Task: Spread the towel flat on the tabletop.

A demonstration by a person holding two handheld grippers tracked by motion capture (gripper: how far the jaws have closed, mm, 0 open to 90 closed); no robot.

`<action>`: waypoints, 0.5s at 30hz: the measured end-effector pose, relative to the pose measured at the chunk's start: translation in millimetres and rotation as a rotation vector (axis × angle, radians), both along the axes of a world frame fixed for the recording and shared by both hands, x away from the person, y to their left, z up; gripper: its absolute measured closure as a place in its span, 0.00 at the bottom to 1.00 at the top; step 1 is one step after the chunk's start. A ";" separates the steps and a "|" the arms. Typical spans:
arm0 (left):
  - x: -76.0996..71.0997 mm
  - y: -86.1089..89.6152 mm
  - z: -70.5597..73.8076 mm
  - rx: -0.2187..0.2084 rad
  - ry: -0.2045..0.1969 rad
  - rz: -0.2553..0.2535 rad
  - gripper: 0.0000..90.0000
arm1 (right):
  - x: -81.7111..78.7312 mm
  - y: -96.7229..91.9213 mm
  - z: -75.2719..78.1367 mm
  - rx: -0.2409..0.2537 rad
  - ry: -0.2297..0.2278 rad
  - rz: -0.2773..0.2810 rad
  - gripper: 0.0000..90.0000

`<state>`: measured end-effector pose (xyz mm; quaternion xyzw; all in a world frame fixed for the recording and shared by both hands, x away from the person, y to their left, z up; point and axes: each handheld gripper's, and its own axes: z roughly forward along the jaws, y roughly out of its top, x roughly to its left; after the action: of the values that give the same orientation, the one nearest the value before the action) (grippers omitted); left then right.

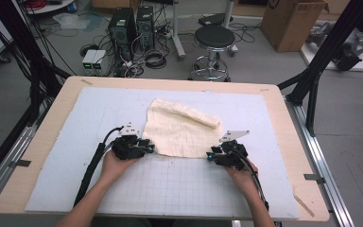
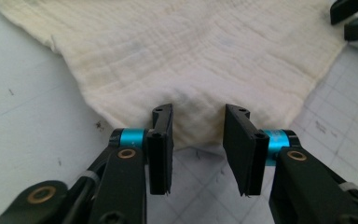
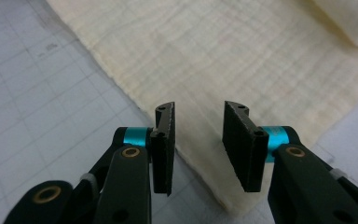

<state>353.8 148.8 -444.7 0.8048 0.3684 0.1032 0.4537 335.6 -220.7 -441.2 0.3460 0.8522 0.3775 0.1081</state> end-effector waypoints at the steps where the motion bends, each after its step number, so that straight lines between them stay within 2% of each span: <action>1: 1.5 -1.0 0.1 0.004 -0.001 0.001 0.69 | 0.8 -0.3 0.0 0.009 0.007 -0.005 0.73; 2: 2.3 -2.8 -0.2 0.004 -0.002 0.011 0.70 | 1.8 -0.8 -0.3 0.010 0.004 -0.003 0.75; 5: 5.3 -8.8 -2.2 0.039 -0.016 0.046 0.78 | 3.4 -1.5 -1.3 0.020 0.004 -0.013 0.84; 8: 5.1 -9.4 0.2 0.029 -0.036 0.079 0.93 | 4.1 0.3 -1.7 0.021 -0.003 0.007 0.96; 11: 2.2 -4.8 8.1 0.046 -0.059 0.072 0.97 | 1.8 2.7 0.9 -0.006 -0.016 0.014 0.98; 15: -8.2 3.6 24.7 0.076 -0.101 0.044 0.97 | -3.0 1.9 5.8 0.012 -0.016 0.021 0.99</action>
<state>345.6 152.5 -420.0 0.8068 0.3586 0.1676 0.4387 332.6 -218.9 -435.4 0.3345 0.8526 0.3866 0.1088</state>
